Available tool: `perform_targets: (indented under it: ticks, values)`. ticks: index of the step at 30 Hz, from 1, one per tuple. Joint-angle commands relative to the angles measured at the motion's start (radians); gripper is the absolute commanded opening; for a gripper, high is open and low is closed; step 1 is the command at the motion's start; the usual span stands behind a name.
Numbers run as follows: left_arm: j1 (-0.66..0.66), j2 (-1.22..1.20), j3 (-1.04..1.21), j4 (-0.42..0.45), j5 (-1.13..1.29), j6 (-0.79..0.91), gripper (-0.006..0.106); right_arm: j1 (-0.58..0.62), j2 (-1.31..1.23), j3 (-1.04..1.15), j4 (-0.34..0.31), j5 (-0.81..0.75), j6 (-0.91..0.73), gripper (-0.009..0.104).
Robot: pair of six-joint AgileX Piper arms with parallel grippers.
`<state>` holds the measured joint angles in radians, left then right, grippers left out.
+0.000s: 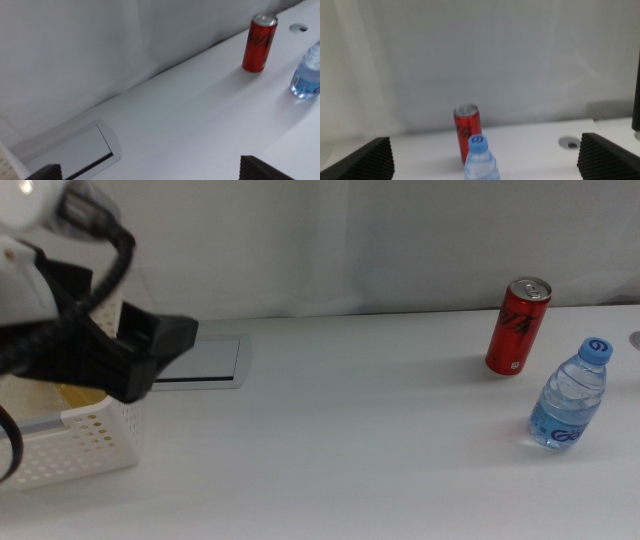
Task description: Use arms to grab the bottles and put them into the dustbin to the left of the table.
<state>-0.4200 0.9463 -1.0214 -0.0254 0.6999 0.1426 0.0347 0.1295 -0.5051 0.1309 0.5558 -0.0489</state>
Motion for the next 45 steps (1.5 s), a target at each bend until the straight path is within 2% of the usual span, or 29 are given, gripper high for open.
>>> perform_targets:
  ticks: [1,4,10,12,13,16,20,24,30,36,45]
  values:
    - [-0.01,-0.003,0.027,-0.015,-0.035,-0.003,0.093,-0.005,0.082,-0.098,-0.005,0.131,-0.031,0.103]
    - [-0.01,-0.003,0.034,-0.015,-0.044,-0.003,0.093,-0.005,0.199,-0.165,-0.007,0.211,-0.061,0.103]
    - [-0.01,-0.003,0.034,-0.015,-0.053,-0.003,0.093,-0.005,0.394,-0.146,0.048,0.2,-0.143,0.103]
    - [-0.01,-0.003,0.034,-0.015,-0.053,-0.003,0.093,-0.005,0.434,-0.114,0.049,0.151,-0.142,0.103]
    - [-0.01,-0.003,0.034,-0.015,-0.054,-0.005,0.093,-0.005,0.465,-0.058,0.067,0.078,-0.142,0.103]
    - [-0.01,-0.003,0.034,-0.017,-0.054,-0.008,0.093,-0.005,0.488,0.024,0.141,-0.011,-0.142,0.103]
    - [-0.01,-0.003,0.036,-0.017,-0.066,-0.008,0.093,-0.005,0.49,0.125,0.209,-0.122,-0.142,0.103]
    - [-0.01,-0.003,0.038,-0.017,-0.072,-0.008,0.093,-0.001,0.49,0.225,0.237,-0.267,-0.142,0.103]
    - [-0.01,-0.003,0.038,-0.017,-0.083,-0.012,0.093,0.085,0.497,0.287,0.238,-0.446,-0.249,0.103]
    - [-0.01,-0.003,0.038,-0.017,-0.087,-0.012,0.093,0.226,0.605,0.288,0.224,-0.506,-0.326,0.103]
    - [-0.01,-0.003,0.038,-0.017,-0.087,-0.012,0.093,0.236,0.864,0.29,0.177,-0.771,-0.328,0.103]
